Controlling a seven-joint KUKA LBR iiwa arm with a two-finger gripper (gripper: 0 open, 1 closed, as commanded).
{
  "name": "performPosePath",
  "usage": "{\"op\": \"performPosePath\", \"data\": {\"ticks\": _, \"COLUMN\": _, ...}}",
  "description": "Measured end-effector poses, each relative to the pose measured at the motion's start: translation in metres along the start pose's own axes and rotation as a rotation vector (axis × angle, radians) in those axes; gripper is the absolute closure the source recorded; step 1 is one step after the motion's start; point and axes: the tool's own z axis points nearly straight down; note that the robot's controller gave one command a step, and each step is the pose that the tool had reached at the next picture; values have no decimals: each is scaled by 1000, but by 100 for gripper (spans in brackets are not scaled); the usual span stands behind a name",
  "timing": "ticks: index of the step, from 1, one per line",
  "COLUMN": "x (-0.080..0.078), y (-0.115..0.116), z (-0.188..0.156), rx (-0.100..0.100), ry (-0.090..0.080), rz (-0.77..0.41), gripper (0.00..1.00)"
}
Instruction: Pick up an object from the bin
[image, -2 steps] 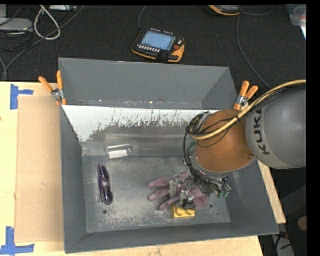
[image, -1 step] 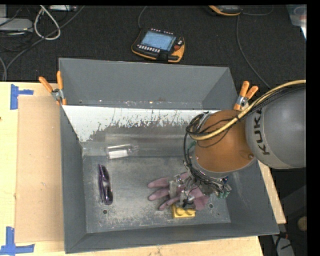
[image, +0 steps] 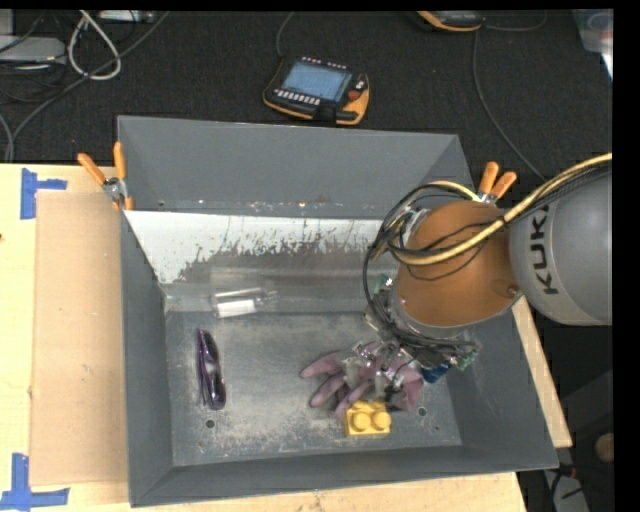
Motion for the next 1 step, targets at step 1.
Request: {"op": "performPosePath", "data": {"ticks": 1, "x": -5, "y": 20, "z": -80, "rx": -4, "ry": 4, "rz": 188, "gripper": 100}}
